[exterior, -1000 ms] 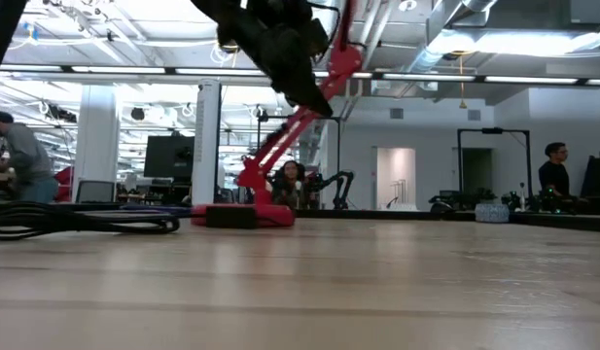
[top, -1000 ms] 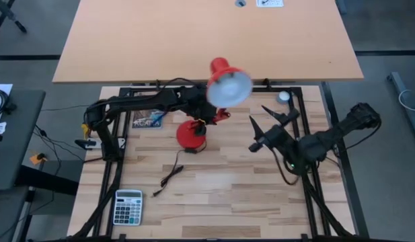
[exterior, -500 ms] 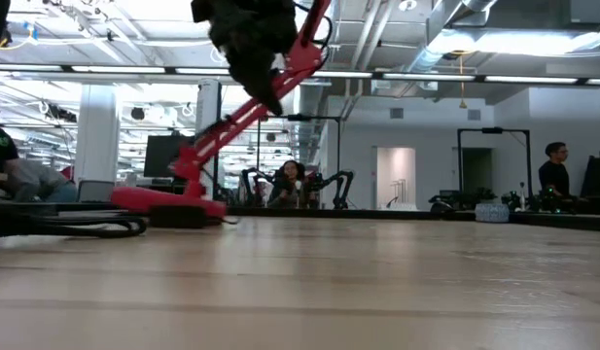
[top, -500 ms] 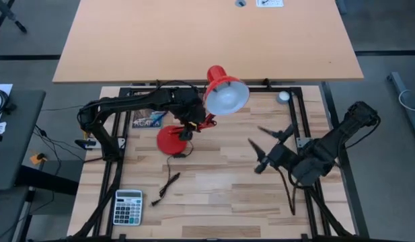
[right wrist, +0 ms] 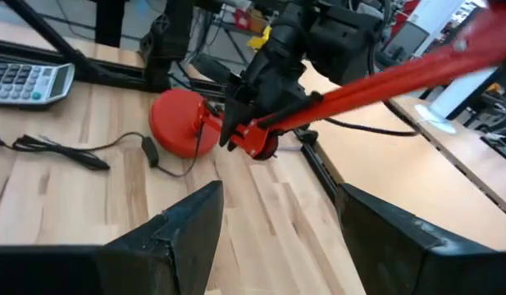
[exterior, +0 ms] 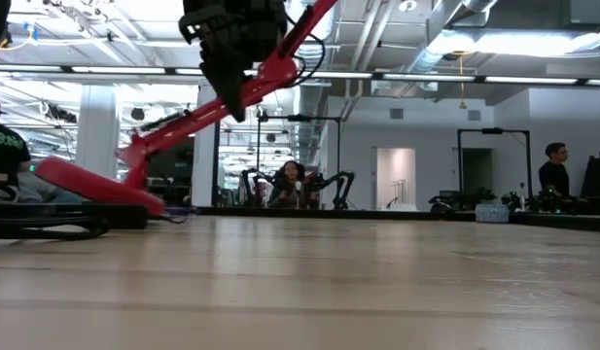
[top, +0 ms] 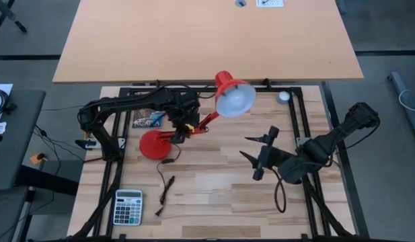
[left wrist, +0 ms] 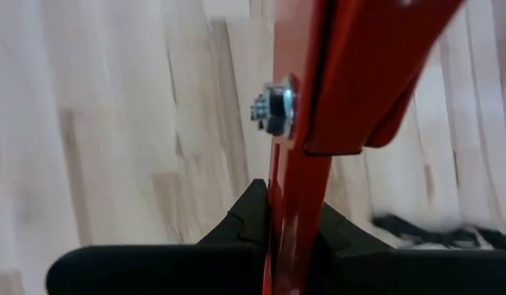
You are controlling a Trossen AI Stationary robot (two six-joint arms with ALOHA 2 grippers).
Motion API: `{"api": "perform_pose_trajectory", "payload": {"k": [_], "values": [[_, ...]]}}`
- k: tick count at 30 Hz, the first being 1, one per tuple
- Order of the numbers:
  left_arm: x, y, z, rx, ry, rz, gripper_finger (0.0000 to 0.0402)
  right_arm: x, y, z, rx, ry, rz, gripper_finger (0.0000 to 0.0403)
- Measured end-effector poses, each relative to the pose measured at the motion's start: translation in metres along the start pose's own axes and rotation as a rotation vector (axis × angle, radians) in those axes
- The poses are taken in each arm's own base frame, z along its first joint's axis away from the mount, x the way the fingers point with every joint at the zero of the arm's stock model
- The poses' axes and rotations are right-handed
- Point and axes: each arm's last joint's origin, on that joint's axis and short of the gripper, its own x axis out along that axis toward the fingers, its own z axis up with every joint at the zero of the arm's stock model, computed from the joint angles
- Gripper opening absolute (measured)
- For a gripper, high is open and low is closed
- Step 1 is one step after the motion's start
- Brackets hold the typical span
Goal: Screw lightbulb
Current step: Remove the lightbulb from the lamp
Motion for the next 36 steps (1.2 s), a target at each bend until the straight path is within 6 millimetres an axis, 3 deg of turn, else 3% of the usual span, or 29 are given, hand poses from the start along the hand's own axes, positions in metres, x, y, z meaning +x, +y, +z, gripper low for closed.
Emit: {"api": "perform_pose_trajectory", "payload": {"k": [8, 20, 28, 36], "values": [[0.037, 0.015, 0.006, -0.018, 0.064, -0.045, 0.0019, -0.001, 0.0, -0.002, -0.022, 0.012, 0.012, 0.0249], [0.096, 0.048, -0.005, -0.08, 0.237, -0.076, 0.0018, -0.015, 0.009, -0.005, -0.071, 0.005, 0.07, 0.0249], [0.11, 0.066, -0.018, -0.206, 0.321, -0.083, 0.0018, -0.016, 0.01, -0.007, -0.089, 0.011, 0.075, 0.0249], [0.104, 0.078, -0.026, -0.291, 0.327, -0.08, 0.0024, -0.012, 0.0, -0.026, -0.069, 0.149, 0.015, 0.0249]]}}
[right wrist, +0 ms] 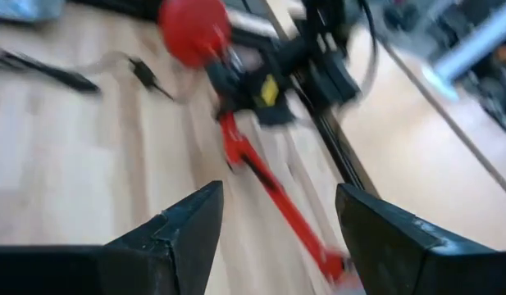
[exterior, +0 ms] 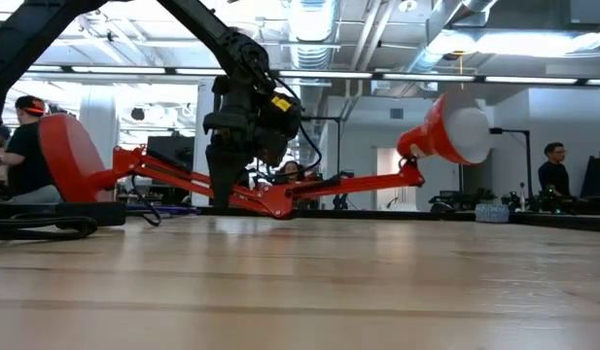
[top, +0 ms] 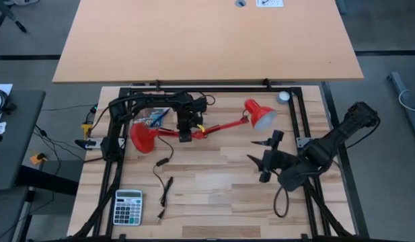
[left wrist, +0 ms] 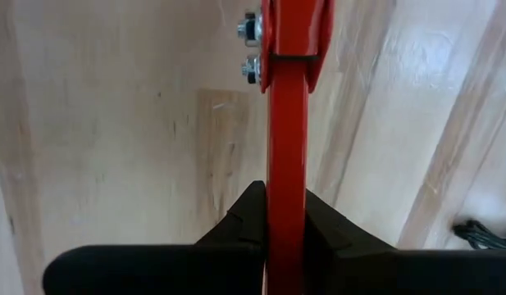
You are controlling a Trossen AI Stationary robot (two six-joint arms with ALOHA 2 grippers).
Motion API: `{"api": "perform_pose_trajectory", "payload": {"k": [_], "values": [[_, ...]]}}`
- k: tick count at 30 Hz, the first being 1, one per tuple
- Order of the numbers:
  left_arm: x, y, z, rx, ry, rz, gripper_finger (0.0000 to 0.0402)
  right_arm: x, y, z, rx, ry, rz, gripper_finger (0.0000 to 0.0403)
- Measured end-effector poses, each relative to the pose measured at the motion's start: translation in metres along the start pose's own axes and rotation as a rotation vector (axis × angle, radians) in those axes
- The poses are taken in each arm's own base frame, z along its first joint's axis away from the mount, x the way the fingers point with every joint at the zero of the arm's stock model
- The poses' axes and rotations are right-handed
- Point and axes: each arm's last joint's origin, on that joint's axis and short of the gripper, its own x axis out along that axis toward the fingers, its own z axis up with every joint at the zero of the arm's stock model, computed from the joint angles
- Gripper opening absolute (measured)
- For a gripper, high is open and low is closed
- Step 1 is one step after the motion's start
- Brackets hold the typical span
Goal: Screw lightbulb
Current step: Remove the lightbulb from the lamp
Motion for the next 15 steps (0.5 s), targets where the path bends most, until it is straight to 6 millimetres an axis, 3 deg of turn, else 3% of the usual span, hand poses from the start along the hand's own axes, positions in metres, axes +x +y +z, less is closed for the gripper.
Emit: {"api": "perform_pose_trajectory", "payload": {"k": [6, 15], "values": [[-0.001, 0.002, -0.003, -0.015, 0.016, -0.009, 0.0025, 0.016, -0.014, -0.021, 0.056, 0.139, -0.111, 0.0249], [-0.001, 0.001, -0.007, -0.027, 0.084, 0.069, 0.0026, 0.041, -0.014, -0.05, -0.048, 0.235, -0.164, 0.0249]]}}
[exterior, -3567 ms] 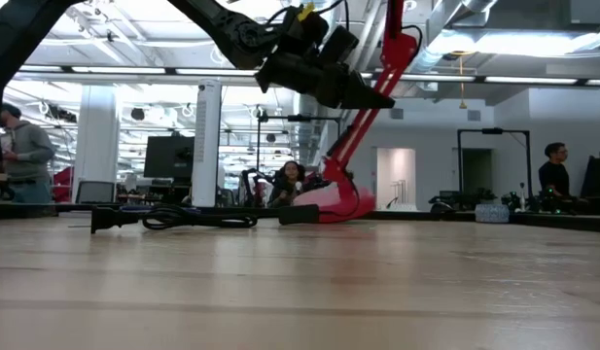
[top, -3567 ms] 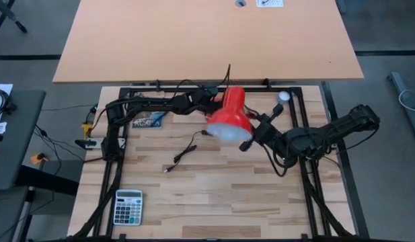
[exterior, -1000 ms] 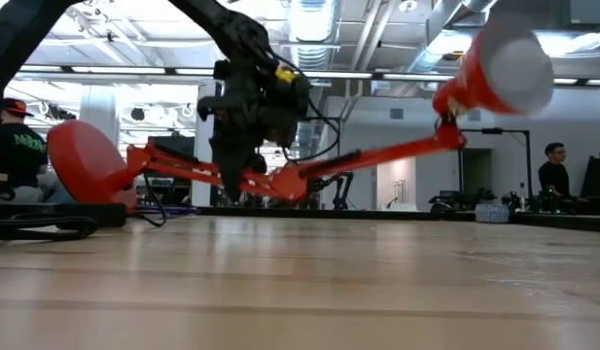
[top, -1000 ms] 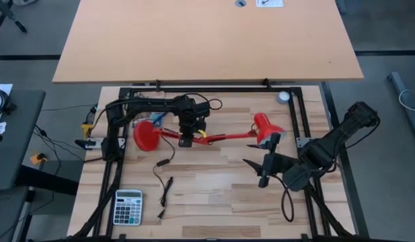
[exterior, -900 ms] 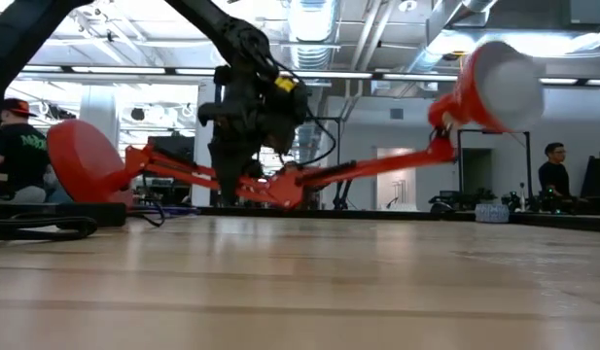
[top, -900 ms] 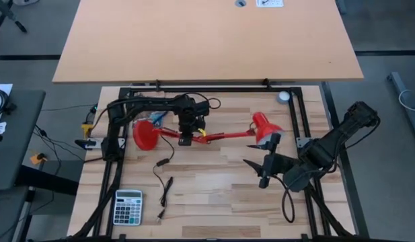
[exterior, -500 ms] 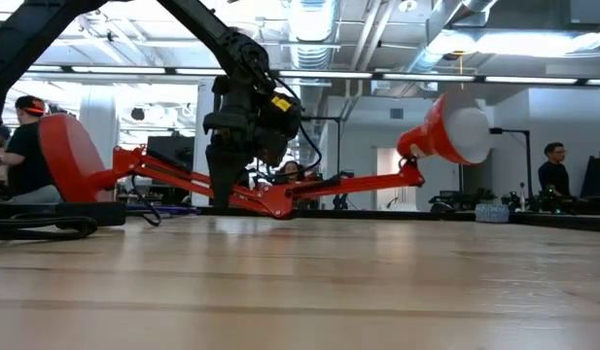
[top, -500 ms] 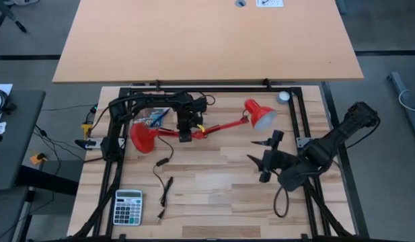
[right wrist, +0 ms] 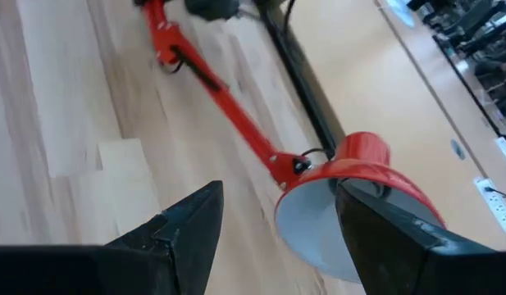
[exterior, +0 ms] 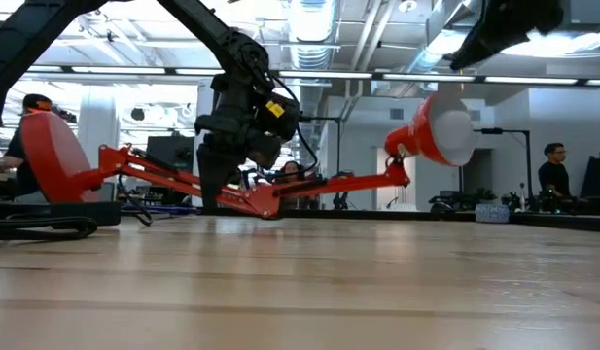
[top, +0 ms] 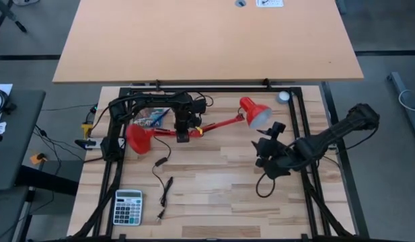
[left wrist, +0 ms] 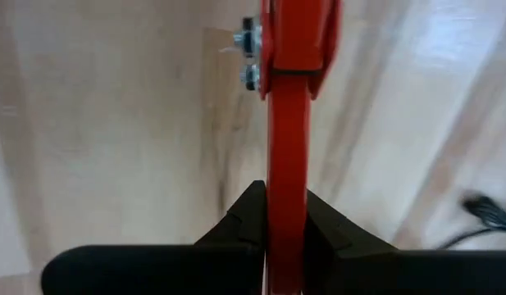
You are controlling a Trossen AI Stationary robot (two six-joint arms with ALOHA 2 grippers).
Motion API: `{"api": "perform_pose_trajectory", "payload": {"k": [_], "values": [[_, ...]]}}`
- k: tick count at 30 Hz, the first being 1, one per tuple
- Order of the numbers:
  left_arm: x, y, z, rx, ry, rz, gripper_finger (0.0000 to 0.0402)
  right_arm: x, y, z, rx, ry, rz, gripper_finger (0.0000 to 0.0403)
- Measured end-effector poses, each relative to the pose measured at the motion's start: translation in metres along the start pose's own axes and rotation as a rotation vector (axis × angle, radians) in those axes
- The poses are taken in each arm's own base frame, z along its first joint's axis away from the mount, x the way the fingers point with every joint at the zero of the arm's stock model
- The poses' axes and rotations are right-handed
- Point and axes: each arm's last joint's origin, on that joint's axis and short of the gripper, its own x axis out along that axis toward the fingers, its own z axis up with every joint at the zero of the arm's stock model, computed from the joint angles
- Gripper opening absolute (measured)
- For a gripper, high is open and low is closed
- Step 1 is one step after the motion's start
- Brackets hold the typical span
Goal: Screw lightbulb
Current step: Remove the lightbulb from the lamp
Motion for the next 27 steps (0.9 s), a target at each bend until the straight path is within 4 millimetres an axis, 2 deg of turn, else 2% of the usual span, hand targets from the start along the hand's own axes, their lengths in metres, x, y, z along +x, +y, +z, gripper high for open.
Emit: {"api": "perform_pose_trajectory", "payload": {"k": [10, 27], "values": [[0.0005, -0.0004, 0.0036, 0.02, -0.021, 0.039, 0.0027, 0.0073, -0.0001, -0.0032, -0.095, 0.031, 0.01, 0.0249], [-0.0002, 0.0013, 0.0066, -0.006, -0.043, 0.102, 0.0027, 0.0073, 0.0006, -0.0018, -0.078, 0.022, 0.015, 0.0249]]}}
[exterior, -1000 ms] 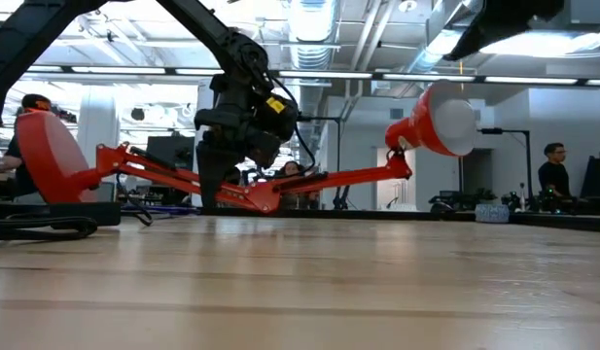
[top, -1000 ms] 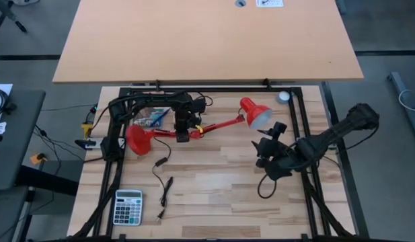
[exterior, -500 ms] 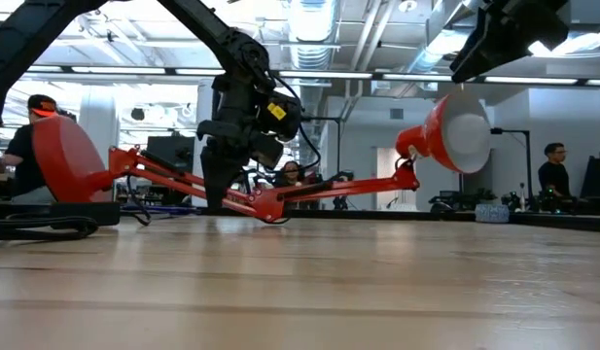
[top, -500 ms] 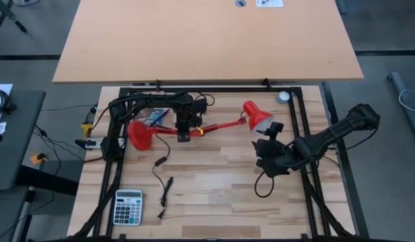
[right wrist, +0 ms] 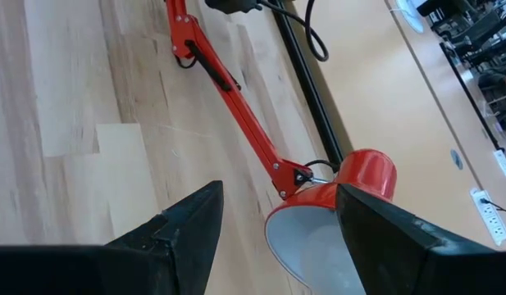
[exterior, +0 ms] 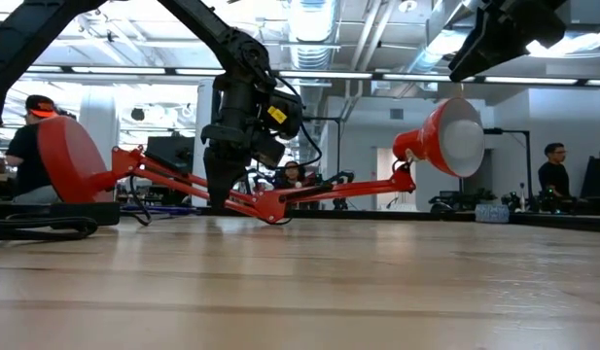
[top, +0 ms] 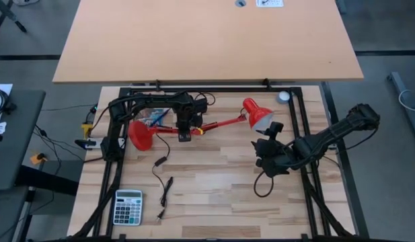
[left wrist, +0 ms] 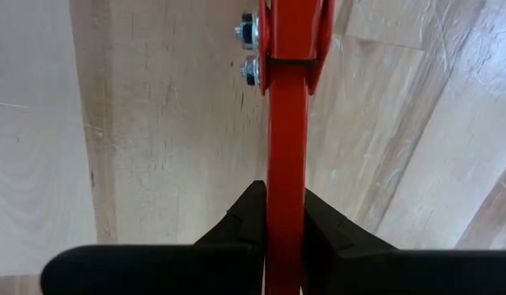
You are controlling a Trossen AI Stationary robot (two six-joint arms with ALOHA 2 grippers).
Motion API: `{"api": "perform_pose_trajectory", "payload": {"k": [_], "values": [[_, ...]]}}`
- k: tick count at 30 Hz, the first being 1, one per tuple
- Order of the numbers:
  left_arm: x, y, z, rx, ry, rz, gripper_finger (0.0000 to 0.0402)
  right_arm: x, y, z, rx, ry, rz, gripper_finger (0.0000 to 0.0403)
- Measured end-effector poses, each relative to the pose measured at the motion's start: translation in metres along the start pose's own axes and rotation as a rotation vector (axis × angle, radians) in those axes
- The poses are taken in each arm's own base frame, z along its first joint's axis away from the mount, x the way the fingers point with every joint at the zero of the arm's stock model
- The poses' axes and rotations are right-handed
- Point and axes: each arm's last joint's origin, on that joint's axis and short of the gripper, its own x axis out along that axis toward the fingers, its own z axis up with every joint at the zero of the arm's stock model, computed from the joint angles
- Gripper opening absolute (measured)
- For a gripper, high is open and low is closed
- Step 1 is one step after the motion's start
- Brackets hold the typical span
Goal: Screw lightbulb
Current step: Remove the lightbulb from the lamp
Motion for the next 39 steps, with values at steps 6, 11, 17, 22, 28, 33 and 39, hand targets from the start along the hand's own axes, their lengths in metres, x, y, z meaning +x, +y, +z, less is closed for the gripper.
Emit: {"api": "perform_pose_trajectory", "payload": {"k": [6, 11, 17, 22, 28, 33, 39], "values": [[0.0, 0.0, 0.0, 0.016, -0.001, 0.005, 0.0058, 0.002, -0.002, -0.002, 0.002, 0.024, -0.017, 0.0251], [0.0, 0.0, 0.001, 0.02, -0.006, 0.018, 0.0098, 0.017, 0.002, -0.008, -0.109, 0.13, -0.073, 0.026], [0.0, -0.001, 0.002, 0.031, -0.011, 0.041, 0.0123, 0.04, 0.014, -0.009, -0.195, 0.21, -0.135, 0.0261], [0.0, -0.001, 0.002, 0.033, -0.005, 0.051, 0.013, 0.052, 0.018, -0.01, -0.209, 0.253, -0.154, 0.0261], [0.0, -0.004, -0.001, 0.035, 0.047, 0.068, 0.0131, 0.043, 0.009, -0.004, -0.092, 0.226, -0.1, 0.0261], [0.001, -0.012, -0.004, 0.049, 0.099, 0.07, 0.0131, 0.025, -0.008, 0.0, 0.057, 0.182, -0.023, 0.026], [0.003, -0.027, -0.005, 0.094, 0.155, 0.107, 0.0131, 0.015, -0.019, 0.0, 0.115, 0.155, 0.02, 0.026]]}}
